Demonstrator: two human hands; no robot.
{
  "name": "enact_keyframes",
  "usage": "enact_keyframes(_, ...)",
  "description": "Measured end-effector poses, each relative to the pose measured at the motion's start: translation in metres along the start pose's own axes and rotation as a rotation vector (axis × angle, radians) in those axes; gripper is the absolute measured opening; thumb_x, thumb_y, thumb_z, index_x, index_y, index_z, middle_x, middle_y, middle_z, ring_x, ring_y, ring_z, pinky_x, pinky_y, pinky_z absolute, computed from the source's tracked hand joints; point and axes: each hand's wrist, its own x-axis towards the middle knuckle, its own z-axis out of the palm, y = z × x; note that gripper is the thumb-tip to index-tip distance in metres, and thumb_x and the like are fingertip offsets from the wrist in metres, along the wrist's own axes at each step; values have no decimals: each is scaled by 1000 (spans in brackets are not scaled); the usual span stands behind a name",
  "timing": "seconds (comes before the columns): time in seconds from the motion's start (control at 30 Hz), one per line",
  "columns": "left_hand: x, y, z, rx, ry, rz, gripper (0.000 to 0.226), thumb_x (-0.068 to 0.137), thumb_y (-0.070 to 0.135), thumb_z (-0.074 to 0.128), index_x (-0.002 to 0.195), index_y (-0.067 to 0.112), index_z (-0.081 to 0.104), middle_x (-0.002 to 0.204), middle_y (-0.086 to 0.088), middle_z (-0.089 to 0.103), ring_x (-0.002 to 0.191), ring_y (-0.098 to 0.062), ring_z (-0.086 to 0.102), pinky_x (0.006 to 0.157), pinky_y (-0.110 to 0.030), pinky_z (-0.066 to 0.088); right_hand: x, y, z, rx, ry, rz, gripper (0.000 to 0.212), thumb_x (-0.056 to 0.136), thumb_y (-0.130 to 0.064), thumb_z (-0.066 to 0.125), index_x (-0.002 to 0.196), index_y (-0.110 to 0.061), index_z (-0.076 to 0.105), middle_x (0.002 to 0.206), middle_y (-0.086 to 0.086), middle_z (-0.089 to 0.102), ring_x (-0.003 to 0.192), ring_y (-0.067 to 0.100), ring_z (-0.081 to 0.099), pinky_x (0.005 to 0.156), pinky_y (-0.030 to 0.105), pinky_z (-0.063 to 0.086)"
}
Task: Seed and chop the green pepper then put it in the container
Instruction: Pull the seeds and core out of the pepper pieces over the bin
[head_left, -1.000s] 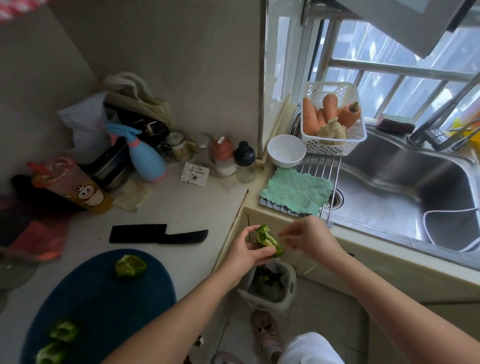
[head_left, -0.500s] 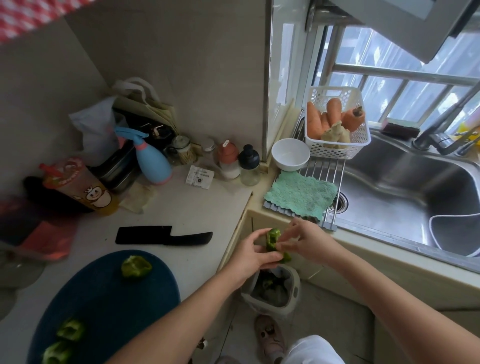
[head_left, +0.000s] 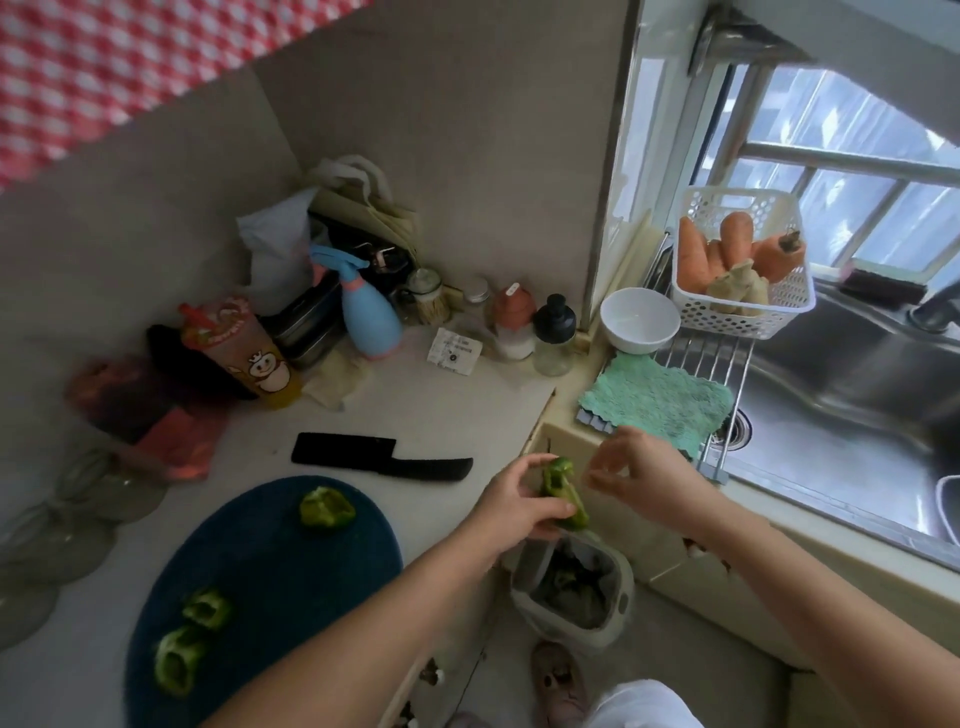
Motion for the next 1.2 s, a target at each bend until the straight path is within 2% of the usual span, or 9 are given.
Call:
enact_keyframes(0.17,-40,1,-52,-116,88,28,48,81,3,68,121,26,54,109,-9,64,94,-22,68,83,-37,57,12,-45,-7,69,-6,-108,16,86,-38,63,96,-26,59,96,-8,59,85,5,57,77,25,52)
enact_keyframes(0.37,-96,-20,-137,-264,407,29,44,83,4,66,117,31,57,114,-5,62,97,-20,67,77,-32,57,39,-112,30,52,-163,-221,24,86,-37,64,106,-26,57,92,-5,65,77,10,59,68,21,45)
enact_keyframes(0.53,-113,-37,-205,-294,659,-62,47,86,6,62,129,17,48,113,-10,62,93,-24,64,72,-31,55,75,-164,77,1,-250,-313,33,88,-29,64,118,-16,57,110,6,64,93,18,58,75,21,39)
enact_keyframes(0.63,-112,-45,-230,-297,744,-110,46,86,8,62,130,13,48,117,-13,61,93,-26,63,70,-30,54,96,-188,101,-67,-299,-346,38,89,-21,62,125,-14,52,124,10,58,112,25,55,88,24,40)
enact_keyframes(0.8,-106,-46,-246,-240,802,-163,35,85,8,63,118,14,51,108,-6,57,84,-18,59,68,-28,54,121,-211,126,-142,-364,-397,43,89,-5,53,130,-13,50,134,12,53,121,27,50,99,28,39)
enact_keyframes(1.0,-102,-51,-257,-86,838,-182,15,90,6,53,99,17,52,106,-6,54,98,-20,54,84,-34,53,142,-222,156,-241,-454,-444,52,88,4,50,135,-18,48,137,13,48,121,29,49,101,34,42)
enact_keyframes(1.07,-100,-59,-260,23,821,-203,11,91,8,51,94,18,54,104,-4,55,95,-19,56,81,-33,53,143,-225,163,-246,-476,-466,50,89,2,49,135,-18,48,135,15,47,119,31,49,100,36,43)
enact_keyframes(1.13,-99,-65,-262,129,826,-208,16,91,13,51,105,18,57,103,-4,58,91,-18,58,81,-34,55,142,-227,170,-253,-481,-475,44,93,-6,49,135,-18,48,133,16,46,118,32,49,100,37,43)
enact_keyframes(1.2,-99,-68,-264,237,831,-207,16,90,15,50,103,19,59,100,-4,61,87,-18,59,83,-36,54,141,-228,176,-259,-472,-468,42,94,-10,48,135,-18,47,133,15,47,116,31,50,99,35,44)
